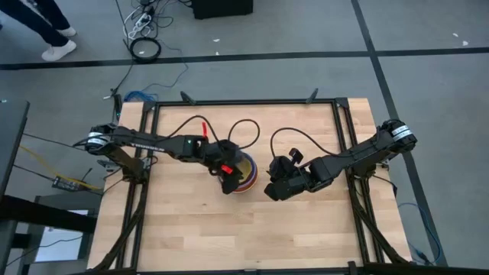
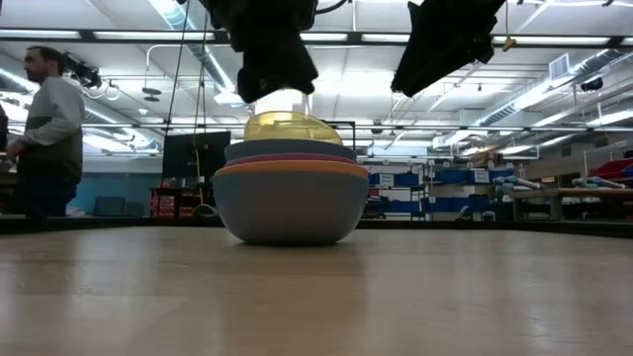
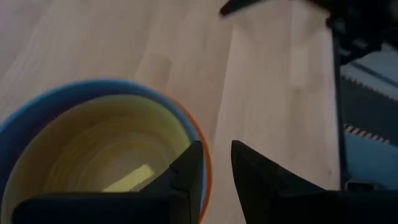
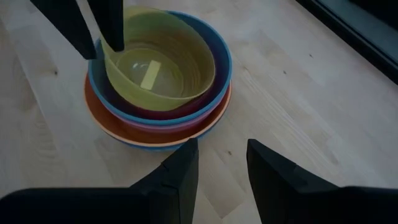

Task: Nest bowls inside each other
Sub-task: Stack the yellow bowl on top of the purple bowl, then return to Home Position

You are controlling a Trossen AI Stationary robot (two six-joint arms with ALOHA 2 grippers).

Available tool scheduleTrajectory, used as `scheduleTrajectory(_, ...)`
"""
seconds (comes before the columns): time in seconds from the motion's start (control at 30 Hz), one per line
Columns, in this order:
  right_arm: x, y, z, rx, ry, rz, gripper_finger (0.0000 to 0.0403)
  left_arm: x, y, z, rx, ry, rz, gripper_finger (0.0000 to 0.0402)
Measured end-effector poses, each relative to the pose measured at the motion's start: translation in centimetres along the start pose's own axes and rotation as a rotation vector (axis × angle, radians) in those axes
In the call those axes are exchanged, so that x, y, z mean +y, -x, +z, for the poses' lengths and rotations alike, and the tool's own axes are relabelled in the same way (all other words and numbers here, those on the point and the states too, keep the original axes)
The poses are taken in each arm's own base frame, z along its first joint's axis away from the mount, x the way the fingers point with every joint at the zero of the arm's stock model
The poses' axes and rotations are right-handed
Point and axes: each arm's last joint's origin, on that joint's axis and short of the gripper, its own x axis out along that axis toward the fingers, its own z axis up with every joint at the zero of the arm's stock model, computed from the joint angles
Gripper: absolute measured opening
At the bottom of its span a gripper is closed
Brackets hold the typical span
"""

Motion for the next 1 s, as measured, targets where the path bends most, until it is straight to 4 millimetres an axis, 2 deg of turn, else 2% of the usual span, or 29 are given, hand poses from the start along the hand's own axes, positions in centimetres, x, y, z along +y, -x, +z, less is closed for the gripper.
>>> scheduleTrajectory(0.13, 0.0, 0.0, 0.0, 0.001, 0.0, 0.001, 0.0123, -0.3, 0.5, 0.9, -0.036, -0.008, -0.013, 0.0092)
scheduleTrajectory(0.27, 0.0, 0.0, 0.0, 0.001, 0.0, 0.001, 0.0123, -0.6, 0.6, 0.7, -0.016, -0.019, -0.029, 0.0092)
scheduleTrajectory(0.4, 0.0, 0.0, 0.0, 0.001, 0.0, 0.001, 0.0123, -0.3, -0.3, -0.4, 0.046, -0.018, 0.044, 0.0092)
scheduleTrajectory(0.53, 0.0, 0.0, 0.0, 0.001, -0.007, 0.0, 0.0123, 1.2, -2.1, -2.8, 0.151, 0.031, 0.103, 0.0092)
scheduleTrajectory(0.63, 0.0, 0.0, 0.0, 0.001, -0.009, 0.001, 0.0123, 1.5, -2.1, -3.3, 0.171, 0.075, 0.106, 0.0092)
scheduleTrajectory(0.7, 0.0, 0.0, 0.0, 0.001, -0.009, 0.001, 0.0123, 1.5, -1.3, -2.9, 0.156, 0.088, 0.092, 0.0092)
scheduleTrajectory(0.8, 0.0, 0.0, 0.0, 0.001, -0.011, 0.001, 0.0123, 0.2, 1.1, -0.9, 0.047, 0.075, 0.036, 0.0092)
scheduleTrajectory(1.0, 0.1, 0.0, 0.1, -0.013, 0.032, 0.0, 0.0123, -3.2, 8.4, 1.5, -0.174, -0.095, -0.045, 0.0092)
